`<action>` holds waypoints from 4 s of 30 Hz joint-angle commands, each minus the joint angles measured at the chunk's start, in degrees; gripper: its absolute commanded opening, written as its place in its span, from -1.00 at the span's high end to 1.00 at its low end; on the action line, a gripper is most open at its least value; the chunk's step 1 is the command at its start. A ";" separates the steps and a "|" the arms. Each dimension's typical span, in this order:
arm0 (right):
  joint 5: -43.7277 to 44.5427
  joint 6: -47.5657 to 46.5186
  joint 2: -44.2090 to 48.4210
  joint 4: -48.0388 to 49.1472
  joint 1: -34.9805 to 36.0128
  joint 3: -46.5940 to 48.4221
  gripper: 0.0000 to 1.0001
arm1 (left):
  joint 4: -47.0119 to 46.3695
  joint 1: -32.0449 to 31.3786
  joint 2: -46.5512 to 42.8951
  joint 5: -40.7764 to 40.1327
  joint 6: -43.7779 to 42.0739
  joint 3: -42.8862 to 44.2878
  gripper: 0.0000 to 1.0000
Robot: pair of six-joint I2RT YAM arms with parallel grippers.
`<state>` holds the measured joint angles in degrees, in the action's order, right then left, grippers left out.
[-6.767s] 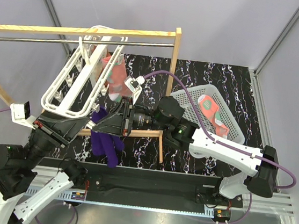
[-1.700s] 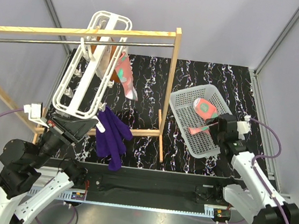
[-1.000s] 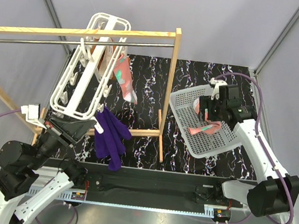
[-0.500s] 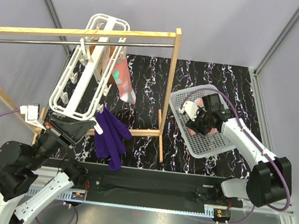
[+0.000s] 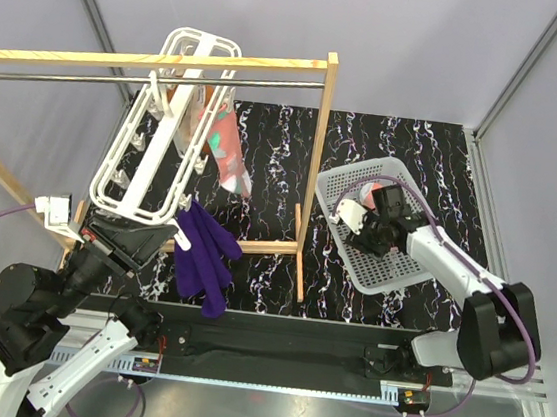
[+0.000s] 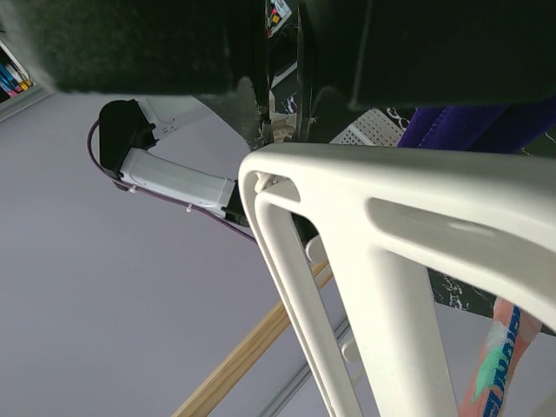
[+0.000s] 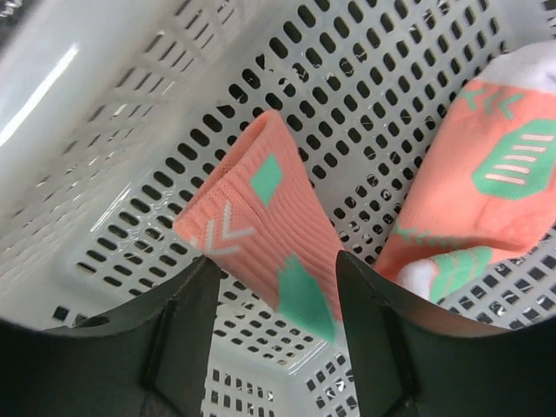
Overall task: Clip the socks to the hanger
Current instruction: Pick up the sock from the bin, then clamp the sock onto the hanger.
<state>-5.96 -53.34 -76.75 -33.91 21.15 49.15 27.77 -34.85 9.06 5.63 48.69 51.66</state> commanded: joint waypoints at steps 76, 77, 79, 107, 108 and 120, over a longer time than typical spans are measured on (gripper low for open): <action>-30.75 96.15 34.06 23.27 40.51 0.42 1.00 | -1.84 0.13 2.98 2.10 1.41 -2.18 1.00; -28.35 95.45 29.95 24.06 43.77 1.03 1.00 | -1.93 0.22 3.07 2.37 1.41 -2.09 1.00; -23.78 93.60 25.62 25.73 51.34 3.84 1.00 | -2.28 0.13 3.16 3.60 0.89 -1.91 1.00; -11.01 98.52 -2.88 32.33 53.56 26.26 1.00 | -1.14 0.13 0.08 10.02 -0.35 0.99 1.00; -11.44 98.52 -2.79 32.33 53.30 26.26 1.00 | -1.40 0.22 0.08 10.28 -0.35 0.73 1.00; -13.38 97.90 -1.47 31.71 49.43 27.85 1.00 | -1.84 0.13 0.52 11.16 -0.52 -0.15 1.00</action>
<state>-18.06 44.86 -79.68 -4.16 71.33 74.22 25.52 -34.70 9.67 11.92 48.82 51.42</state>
